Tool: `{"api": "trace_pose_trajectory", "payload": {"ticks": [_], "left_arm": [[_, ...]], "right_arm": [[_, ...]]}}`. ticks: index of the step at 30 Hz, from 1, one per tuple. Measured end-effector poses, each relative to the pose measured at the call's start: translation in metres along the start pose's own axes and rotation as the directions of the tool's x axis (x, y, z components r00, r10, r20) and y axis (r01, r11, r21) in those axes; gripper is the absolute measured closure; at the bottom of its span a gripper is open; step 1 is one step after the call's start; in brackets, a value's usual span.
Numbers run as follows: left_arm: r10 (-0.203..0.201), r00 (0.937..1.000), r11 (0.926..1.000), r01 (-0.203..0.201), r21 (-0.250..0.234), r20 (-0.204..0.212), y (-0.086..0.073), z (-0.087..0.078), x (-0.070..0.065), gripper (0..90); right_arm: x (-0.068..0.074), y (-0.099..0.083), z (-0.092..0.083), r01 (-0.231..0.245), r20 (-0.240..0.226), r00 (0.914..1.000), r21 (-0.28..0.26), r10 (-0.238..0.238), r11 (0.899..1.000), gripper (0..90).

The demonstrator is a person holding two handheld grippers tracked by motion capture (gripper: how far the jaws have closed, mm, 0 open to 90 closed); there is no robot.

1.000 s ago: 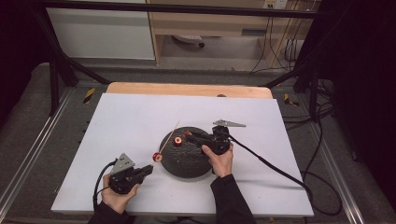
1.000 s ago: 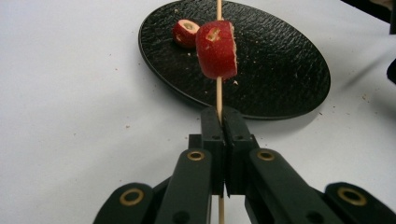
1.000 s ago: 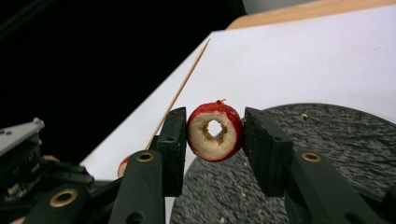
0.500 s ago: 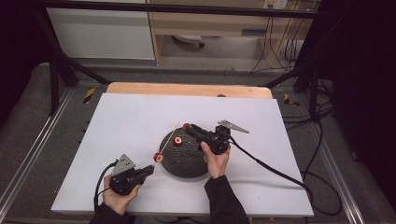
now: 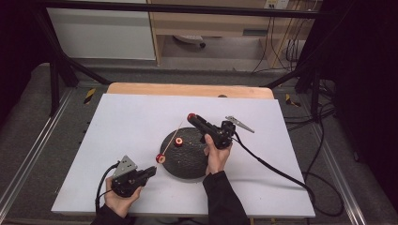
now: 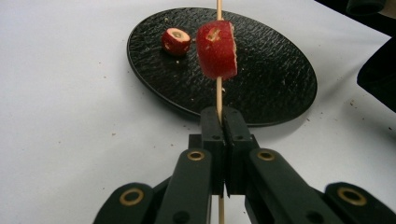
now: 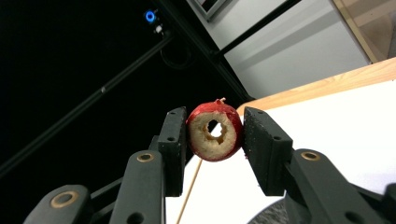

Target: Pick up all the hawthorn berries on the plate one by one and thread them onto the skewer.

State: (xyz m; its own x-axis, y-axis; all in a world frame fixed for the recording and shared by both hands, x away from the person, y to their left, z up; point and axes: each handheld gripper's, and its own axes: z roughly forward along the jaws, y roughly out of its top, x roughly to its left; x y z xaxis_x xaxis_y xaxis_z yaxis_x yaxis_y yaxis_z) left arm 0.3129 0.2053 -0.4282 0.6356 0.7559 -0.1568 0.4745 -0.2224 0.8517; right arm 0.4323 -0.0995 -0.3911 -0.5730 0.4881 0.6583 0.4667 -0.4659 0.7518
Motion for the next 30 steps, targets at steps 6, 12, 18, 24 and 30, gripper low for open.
{"api": "trace_pose_trajectory", "payload": {"ticks": [6,12,18,24,30], "left_arm": [[0.005,0.9999,1.0,-0.005,0.001,0.009,0.0,0.001,-0.003,88.7],[0.008,0.9999,1.0,-0.008,0.002,0.011,0.0,0.001,-0.003,88.8],[0.005,0.9999,1.0,-0.005,-0.001,0.012,0.0,0.001,-0.003,88.8],[0.006,0.9999,1.0,-0.006,-0.001,0.012,0.0,0.001,-0.003,88.8],[0.004,0.9999,1.0,-0.004,-0.001,0.012,0.0,0.002,-0.004,88.8]], "right_arm": [[-0.003,0.0,0.004,-0.033,-0.004,0.9995,-0.029,0.033,0.999,61.2],[-0.005,-0.005,0.011,-0.033,-0.008,0.9994,-0.034,0.033,0.999,61.2],[-0.005,-0.008,0.016,-0.058,-0.017,0.9982,-0.035,0.057,0.998,61.2],[-0.005,-0.011,0.017,-0.067,-0.028,0.9974,-0.035,0.066,0.997,61.3],[-0.005,-0.013,0.017,-0.07,-0.035,0.997,-0.032,0.068,0.997,61.3]]}}
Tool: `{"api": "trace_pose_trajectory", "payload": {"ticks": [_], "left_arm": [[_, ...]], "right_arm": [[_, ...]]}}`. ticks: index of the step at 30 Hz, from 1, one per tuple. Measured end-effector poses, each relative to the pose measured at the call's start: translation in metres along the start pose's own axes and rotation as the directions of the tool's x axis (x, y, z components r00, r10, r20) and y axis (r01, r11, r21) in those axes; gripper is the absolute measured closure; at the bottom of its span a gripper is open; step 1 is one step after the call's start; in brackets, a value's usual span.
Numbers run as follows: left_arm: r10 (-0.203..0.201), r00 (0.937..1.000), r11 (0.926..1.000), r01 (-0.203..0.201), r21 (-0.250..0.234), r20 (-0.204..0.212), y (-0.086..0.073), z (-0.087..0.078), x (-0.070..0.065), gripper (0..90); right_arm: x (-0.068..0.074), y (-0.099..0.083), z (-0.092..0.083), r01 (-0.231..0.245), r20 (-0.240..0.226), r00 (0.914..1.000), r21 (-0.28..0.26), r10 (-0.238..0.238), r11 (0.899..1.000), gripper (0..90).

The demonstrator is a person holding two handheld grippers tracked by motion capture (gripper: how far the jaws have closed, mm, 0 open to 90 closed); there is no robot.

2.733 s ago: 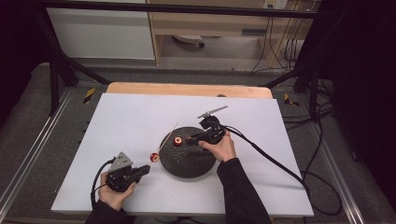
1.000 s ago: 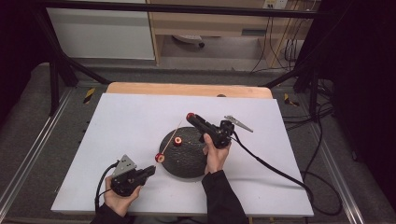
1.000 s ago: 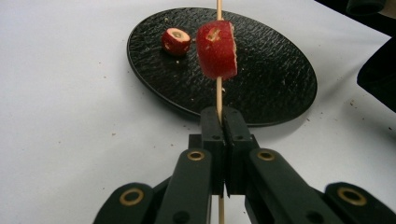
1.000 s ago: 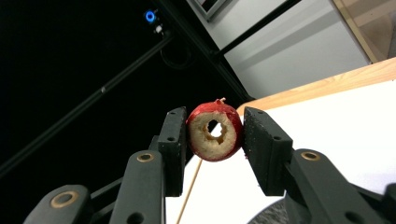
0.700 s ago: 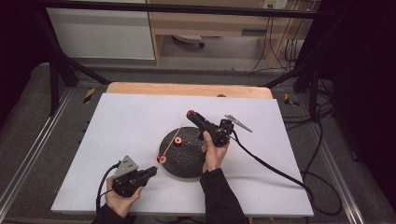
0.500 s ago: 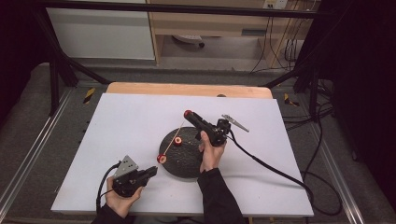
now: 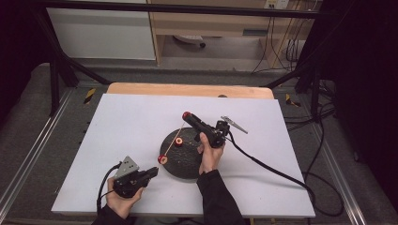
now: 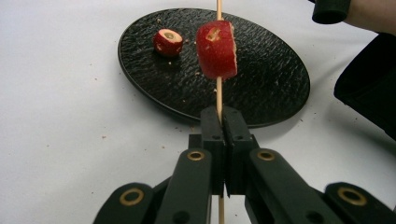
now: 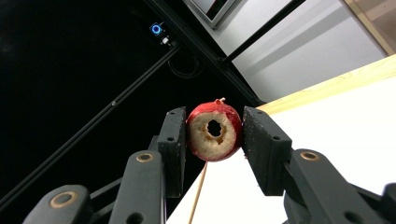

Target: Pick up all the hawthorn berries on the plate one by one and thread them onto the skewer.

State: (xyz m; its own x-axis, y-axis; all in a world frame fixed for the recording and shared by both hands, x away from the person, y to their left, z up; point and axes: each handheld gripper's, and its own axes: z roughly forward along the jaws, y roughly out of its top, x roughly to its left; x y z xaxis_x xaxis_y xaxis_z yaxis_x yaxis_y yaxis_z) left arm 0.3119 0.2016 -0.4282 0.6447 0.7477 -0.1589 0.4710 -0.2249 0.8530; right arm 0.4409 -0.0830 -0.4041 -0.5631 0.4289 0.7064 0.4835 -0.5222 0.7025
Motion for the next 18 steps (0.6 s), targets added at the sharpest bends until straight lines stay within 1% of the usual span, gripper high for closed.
{"api": "trace_pose_trajectory", "payload": {"ticks": [8,16,18], "left_arm": [[-0.017,0.9999,0.9998,0.017,-0.007,-0.001,0.0,0.0,0.0,88.8],[-0.057,0.9984,0.9982,0.057,-0.018,-0.001,0.001,0.001,-0.002,88.8],[-0.064,0.9979,0.9977,0.064,-0.019,0.0,0.0,0.001,-0.002,88.8]], "right_arm": [[0.0,-0.004,0.001,-0.008,-0.013,0.9999,0.008,0.008,1.0,61.3],[0.004,-0.01,0.003,0.004,-0.026,0.9997,0.012,-0.004,1.0,61.4],[0.005,-0.011,0.003,0.001,-0.028,0.9996,0.014,0.0,1.0,61.4]]}}
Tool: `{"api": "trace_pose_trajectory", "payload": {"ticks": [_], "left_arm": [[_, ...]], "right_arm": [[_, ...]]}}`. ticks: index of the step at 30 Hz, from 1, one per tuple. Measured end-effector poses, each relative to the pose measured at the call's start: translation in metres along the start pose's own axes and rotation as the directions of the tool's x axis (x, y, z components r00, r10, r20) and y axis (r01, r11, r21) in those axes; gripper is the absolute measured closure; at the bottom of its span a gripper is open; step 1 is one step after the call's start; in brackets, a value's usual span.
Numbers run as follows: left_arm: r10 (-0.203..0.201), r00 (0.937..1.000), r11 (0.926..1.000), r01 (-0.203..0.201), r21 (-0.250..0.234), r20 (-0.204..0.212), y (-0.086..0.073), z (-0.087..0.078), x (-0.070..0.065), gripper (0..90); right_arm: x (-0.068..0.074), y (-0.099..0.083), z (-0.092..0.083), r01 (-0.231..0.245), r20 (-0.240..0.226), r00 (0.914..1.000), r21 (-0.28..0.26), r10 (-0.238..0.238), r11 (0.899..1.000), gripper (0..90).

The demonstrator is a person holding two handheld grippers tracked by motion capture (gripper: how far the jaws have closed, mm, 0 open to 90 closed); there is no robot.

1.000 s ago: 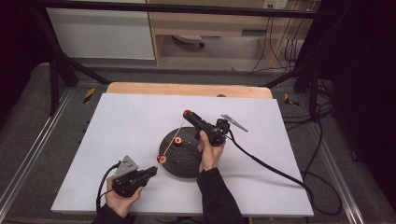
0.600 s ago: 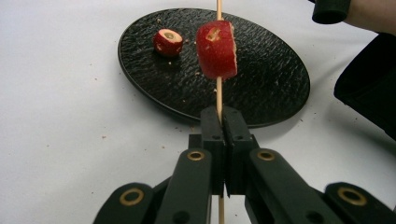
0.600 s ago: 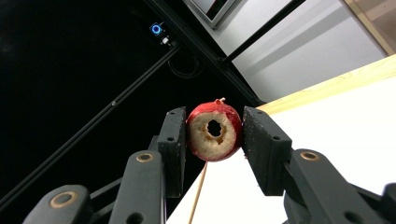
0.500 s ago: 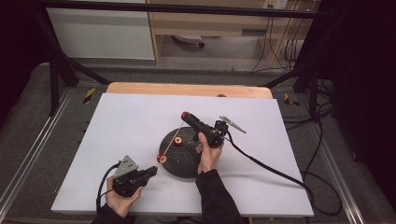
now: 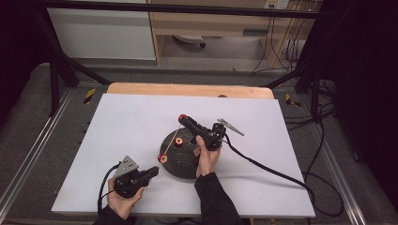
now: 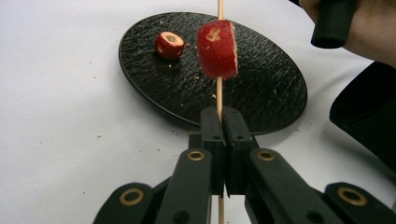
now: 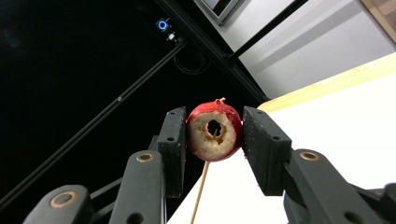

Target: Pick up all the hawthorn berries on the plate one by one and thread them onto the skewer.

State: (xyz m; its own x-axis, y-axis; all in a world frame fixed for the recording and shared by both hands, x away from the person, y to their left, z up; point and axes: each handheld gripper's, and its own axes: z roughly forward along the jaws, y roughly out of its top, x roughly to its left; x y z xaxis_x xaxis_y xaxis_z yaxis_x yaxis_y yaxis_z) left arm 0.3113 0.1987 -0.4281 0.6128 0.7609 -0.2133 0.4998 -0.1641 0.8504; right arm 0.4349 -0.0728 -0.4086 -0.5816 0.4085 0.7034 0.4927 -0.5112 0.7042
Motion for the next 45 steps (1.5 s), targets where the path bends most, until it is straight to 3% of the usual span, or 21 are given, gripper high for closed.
{"api": "trace_pose_trajectory", "payload": {"ticks": [6,22,25,45], "left_arm": [[-0.001,1.0,0.9998,0.001,-0.02,-0.004,0.001,-0.001,-0.002,88.8],[0.016,0.9997,0.9998,-0.016,0.01,-0.016,-0.001,0.004,-0.002,88.9],[0.022,0.9996,0.9998,-0.022,0.001,-0.016,0.001,0.004,-0.003,88.9],[0.015,0.9998,0.9998,-0.015,0.014,-0.012,0.002,0.012,-0.003,88.9]], "right_arm": [[0.001,-0.004,-0.001,0.0,-0.011,0.9999,0.025,0.001,1.0,61.6],[0.002,-0.012,-0.004,0.011,-0.016,0.9998,0.096,-0.01,0.995,61.9],[0.001,-0.013,-0.003,0.002,-0.02,0.9998,0.141,0.001,0.99,61.9],[0.008,-0.047,-0.013,0.031,-0.015,0.9995,0.251,-0.028,0.968,61.9]]}}
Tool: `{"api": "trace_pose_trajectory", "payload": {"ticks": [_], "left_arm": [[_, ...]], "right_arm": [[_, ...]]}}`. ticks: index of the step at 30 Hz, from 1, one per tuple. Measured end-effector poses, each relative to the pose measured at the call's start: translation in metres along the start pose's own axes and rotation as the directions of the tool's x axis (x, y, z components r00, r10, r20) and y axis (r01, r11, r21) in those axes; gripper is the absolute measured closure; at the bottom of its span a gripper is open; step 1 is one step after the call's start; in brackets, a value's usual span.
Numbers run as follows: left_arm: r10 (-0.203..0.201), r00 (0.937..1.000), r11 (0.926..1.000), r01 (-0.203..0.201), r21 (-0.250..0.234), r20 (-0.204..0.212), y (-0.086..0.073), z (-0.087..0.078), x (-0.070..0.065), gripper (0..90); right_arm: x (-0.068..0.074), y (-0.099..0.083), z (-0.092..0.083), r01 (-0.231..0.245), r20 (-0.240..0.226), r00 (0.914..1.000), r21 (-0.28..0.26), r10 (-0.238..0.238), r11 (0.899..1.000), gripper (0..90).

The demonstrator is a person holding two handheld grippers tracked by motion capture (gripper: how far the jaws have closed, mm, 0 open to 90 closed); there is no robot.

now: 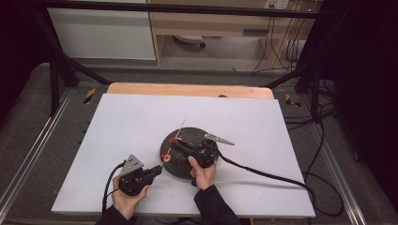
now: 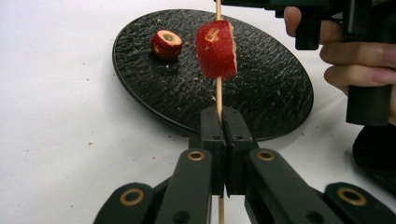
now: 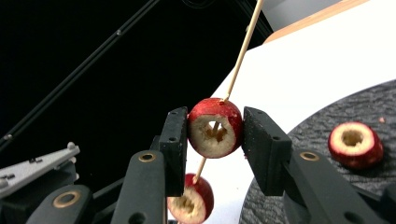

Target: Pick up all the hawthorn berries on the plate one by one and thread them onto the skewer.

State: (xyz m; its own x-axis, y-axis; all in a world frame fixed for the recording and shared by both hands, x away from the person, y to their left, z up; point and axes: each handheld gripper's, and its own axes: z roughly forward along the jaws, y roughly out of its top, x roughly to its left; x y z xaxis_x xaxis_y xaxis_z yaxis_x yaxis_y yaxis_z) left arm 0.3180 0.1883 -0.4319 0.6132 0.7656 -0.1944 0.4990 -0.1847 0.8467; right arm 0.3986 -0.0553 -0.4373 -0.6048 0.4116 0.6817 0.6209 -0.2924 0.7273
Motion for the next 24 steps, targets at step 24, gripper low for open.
{"api": "trace_pose_trajectory", "payload": {"ticks": [24], "left_arm": [[0.018,0.9998,0.9998,-0.018,-0.012,0.006,0.0,-0.006,0.006,88.8]], "right_arm": [[0.01,0.004,-0.012,0.118,0.078,0.9891,0.081,-0.125,0.99,38.7]]}}
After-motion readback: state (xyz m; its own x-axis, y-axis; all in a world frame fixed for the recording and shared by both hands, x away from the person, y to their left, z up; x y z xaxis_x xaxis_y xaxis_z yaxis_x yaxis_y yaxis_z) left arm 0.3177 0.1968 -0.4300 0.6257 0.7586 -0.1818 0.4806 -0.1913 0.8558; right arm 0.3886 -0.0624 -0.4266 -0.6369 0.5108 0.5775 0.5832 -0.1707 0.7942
